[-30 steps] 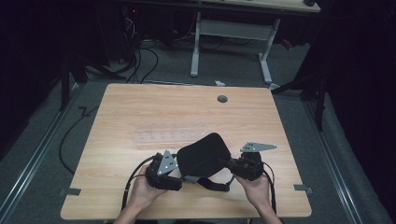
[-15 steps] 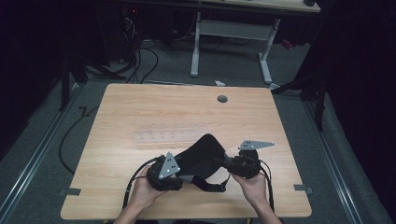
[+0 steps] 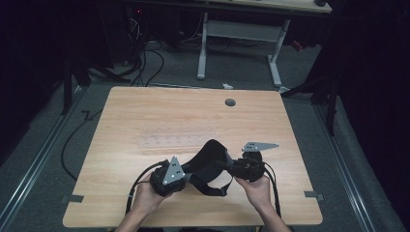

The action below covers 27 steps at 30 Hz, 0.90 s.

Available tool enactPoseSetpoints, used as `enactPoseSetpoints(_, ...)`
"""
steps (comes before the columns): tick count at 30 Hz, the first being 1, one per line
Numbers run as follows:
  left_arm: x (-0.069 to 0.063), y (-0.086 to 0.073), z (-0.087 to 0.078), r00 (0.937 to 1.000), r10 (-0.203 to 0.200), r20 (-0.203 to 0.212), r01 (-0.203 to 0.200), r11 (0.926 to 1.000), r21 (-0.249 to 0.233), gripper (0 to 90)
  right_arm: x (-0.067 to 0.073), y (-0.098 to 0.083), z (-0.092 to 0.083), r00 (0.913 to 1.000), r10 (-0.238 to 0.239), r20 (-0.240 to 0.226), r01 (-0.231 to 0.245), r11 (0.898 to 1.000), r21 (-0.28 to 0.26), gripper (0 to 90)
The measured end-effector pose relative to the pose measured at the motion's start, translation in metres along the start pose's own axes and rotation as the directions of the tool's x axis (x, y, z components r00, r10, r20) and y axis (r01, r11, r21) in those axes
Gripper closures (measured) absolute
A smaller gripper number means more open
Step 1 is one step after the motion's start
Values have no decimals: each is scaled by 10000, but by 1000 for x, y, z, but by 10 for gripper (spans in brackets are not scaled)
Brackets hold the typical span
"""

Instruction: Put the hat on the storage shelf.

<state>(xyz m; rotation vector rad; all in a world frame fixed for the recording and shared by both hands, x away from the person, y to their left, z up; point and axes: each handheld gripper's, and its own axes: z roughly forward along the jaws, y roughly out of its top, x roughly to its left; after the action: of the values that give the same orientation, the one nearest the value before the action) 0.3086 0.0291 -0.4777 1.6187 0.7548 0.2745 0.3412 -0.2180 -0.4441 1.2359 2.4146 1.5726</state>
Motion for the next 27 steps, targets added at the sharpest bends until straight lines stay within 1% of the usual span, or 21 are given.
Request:
enactPoseSetpoints(1,-1,0,-2,9997,93,240,-93,9999,39,753,-1,0,0,10000,31,19,-30,10000,-93,793)
enactPoseSetpoints(2,-1,0,-2,9997,93,240,-93,9999,39,778,-1,0,0,10000,31,19,-30,10000,-93,793)
enactPoseSetpoints(3,-2,0,-3,9992,142,382,-144,9999,42,778,-2,1,0,10000,92,34,-92,9999,-139,786)
enactPoseSetpoints(4,-3,0,-4,9983,72,579,-74,10000,34,805,-2,1,0,9999,91,66,-89,9997,-230,775)
enactPoseSetpoints(5,-4,-1,-4,9970,60,777,-67,9999,95,831,-3,1,0,9999,81,124,-77,9995,-301,761)
enactPoseSetpoints(6,-5,-2,-5,9954,154,942,-181,9994,282,855,-4,2,0,9997,115,231,-105,9991,-406,738)
enactPoseSetpoints(7,-5,-2,-5,9954,154,942,-181,9994,282,860,-4,2,0,9997,115,231,-105,9991,-406,738)
enactPoseSetpoints(8,-6,-2,-4,9955,71,947,-101,9995,311,861,-5,2,0,9993,147,351,-129,9985,-525,693)
enactPoseSetpoints(9,-5,-3,-4,9958,80,909,-119,9990,425,861,-5,2,0,9993,147,351,-129,9985,-525,693)
enactPoseSetpoints(11,-3,-3,-4,9960,-15,894,-30,9988,497,862,-7,2,-2,9989,142,454,-112,9977,-673,652)
enactPoseSetpoints(14,1,1,-8,9964,-214,820,189,9993,313,862,-9,-1,-7,9971,156,742,-94,9965,-836,602)
enactPoseSetpoints(16,4,3,-10,9959,-496,759,492,9988,80,862,-13,-4,-11,9965,229,806,-156,9958,-898,584)
enactPoseSetpoints(17,6,4,-12,9953,-628,734,627,9980,40,862,-15,-6,-14,9956,225,914,-143,9959,-891,579)
enactPoseSetpoints(18,8,5,-13,9949,-722,711,723,9974,5,861,-18,-9,-17,9929,234,1170,-140,9966,-809,577)
enactPoseSetpoints(19,10,5,-14,9945,-803,677,806,9967,-19,861,-20,-12,-18,9909,197,1330,-94,9969,-780,574)
enactPoseSetpoints(21,12,6,-17,9930,-1015,604,1025,9946,-134,861,-27,-18,-21,9859,262,1652,-151,9976,-680,564)
enactPoseSetpoints(24,15,8,-22,9900,-1304,530,1319,9909,-271,860,-39,-28,-23,9751,357,2191,-242,9982,-548,550)
enactPoseSetpoints(25,16,9,-24,9900,-1328,484,1342,9906,-276,860,-43,-30,-23,9704,362,2388,-250,9984,-501,546)
enactPoseSetpoints(27,19,11,-26,9876,-1509,440,1527,9874,-420,860,-49,-36,-23,9604,409,2756,-294,9985,-454,536)
